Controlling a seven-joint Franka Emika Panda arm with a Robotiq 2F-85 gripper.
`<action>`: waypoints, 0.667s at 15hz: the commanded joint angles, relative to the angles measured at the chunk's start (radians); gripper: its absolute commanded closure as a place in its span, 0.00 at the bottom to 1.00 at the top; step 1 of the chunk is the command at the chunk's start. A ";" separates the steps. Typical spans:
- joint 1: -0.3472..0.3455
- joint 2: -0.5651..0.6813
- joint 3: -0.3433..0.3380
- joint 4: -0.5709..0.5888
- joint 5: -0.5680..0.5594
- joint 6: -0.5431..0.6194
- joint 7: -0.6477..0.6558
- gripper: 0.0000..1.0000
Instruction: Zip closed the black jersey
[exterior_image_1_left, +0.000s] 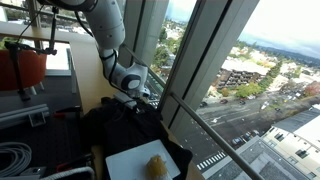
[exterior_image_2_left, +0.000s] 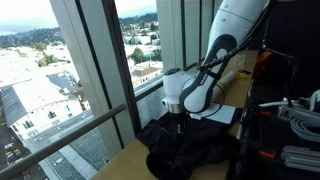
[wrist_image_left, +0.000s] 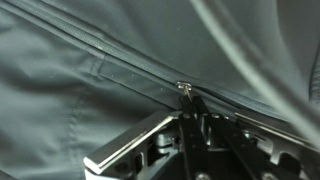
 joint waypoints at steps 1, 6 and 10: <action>0.026 0.019 0.011 0.058 -0.028 -0.035 0.044 0.98; 0.050 0.026 0.014 0.084 -0.031 -0.047 0.049 0.98; 0.076 0.042 0.022 0.112 -0.033 -0.053 0.058 0.98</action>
